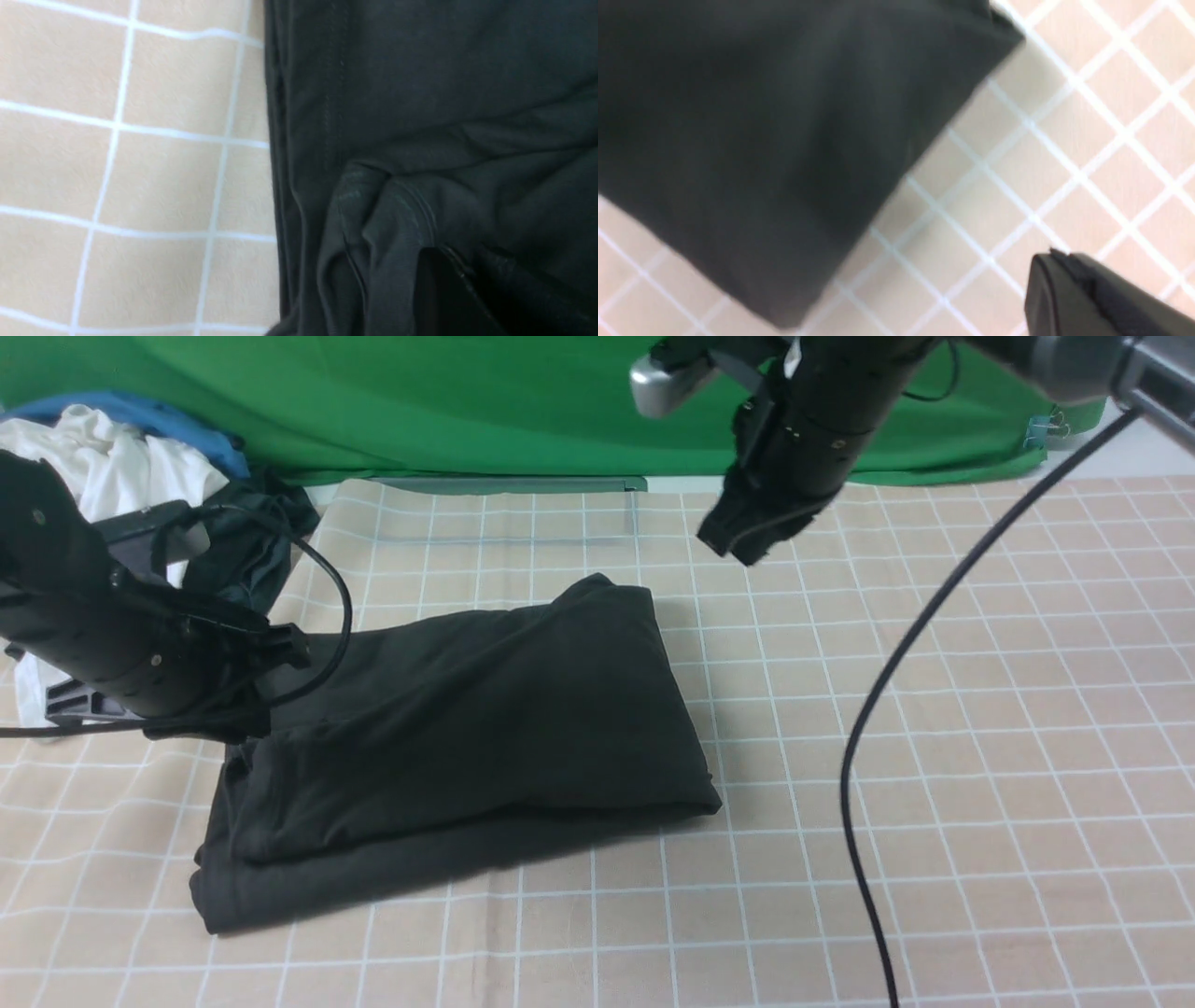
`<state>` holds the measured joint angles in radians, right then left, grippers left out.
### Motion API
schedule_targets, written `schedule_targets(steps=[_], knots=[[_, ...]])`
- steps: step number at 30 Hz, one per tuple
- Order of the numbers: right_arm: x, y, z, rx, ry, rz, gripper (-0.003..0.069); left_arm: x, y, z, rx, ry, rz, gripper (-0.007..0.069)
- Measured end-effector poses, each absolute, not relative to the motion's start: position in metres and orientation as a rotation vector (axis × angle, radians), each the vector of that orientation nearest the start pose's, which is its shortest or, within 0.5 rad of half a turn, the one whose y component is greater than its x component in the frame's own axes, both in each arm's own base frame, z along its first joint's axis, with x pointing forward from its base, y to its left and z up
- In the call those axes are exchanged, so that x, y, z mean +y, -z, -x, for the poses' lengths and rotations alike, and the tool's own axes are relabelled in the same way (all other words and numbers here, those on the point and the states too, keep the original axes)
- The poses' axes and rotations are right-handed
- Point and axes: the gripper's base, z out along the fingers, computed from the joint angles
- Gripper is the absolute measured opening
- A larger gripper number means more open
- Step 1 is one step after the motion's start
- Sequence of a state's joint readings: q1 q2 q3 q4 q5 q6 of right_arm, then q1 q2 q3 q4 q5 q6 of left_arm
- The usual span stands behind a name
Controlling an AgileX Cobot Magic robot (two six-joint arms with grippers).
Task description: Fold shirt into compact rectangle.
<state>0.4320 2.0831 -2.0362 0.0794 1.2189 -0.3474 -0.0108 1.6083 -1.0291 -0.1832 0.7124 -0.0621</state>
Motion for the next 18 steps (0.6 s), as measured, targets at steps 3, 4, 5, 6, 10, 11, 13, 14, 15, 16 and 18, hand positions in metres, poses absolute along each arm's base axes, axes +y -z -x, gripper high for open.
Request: schedule_targets(steps=[3, 4, 5, 6, 10, 11, 13, 14, 15, 16, 18], knots=[[0.189, -0.297, -0.409, 2.574, -0.124, 1.018, 0.0038, -0.013, -0.215, -0.318, 2.751, 0.206, 0.231, 0.025], [0.188, -0.298, -0.409, 2.574, -0.124, 1.016, 0.0038, -0.013, -0.212, -0.32, 2.759, 0.205, 0.234, 0.0285], [0.188, -0.299, -0.408, 2.571, -0.124, 1.017, 0.0038, -0.013, -0.205, -0.321, 2.778, 0.203, 0.24, 0.0342], [0.188, -0.299, -0.408, 2.57, -0.129, 1.016, 0.0038, -0.013, -0.201, -0.323, 2.791, 0.201, 0.241, 0.0365], [0.189, -0.304, -0.406, 2.559, -0.156, 1.014, 0.0038, -0.013, -0.18, -0.329, 2.835, 0.195, 0.253, 0.0435], [0.189, -0.305, -0.405, 2.556, -0.16, 1.016, 0.0038, -0.013, -0.177, -0.329, 2.844, 0.194, 0.254, 0.0431], [0.19, -0.305, -0.405, 2.549, -0.166, 1.032, 0.0038, -0.013, -0.171, -0.331, 2.86, 0.192, 0.256, 0.0378], [0.19, -0.305, -0.405, 2.547, -0.17, 1.034, 0.0038, -0.013, -0.17, -0.331, 2.863, 0.192, 0.257, 0.0324], [0.19, -0.305, -0.405, 2.546, -0.172, 1.036, 0.0038, -0.013, -0.17, -0.331, 2.864, 0.187, 0.253, 0.0255], [0.191, -0.305, -0.405, 2.543, -0.174, 1.043, 0.0038, -0.012, -0.17, -0.331, 2.863, 0.181, 0.248, 0.0176], [0.191, -0.305, -0.405, 2.538, -0.175, 1.054, 0.0038, -0.012, -0.17, -0.332, 2.859, 0.171, 0.237, 0.0092]])
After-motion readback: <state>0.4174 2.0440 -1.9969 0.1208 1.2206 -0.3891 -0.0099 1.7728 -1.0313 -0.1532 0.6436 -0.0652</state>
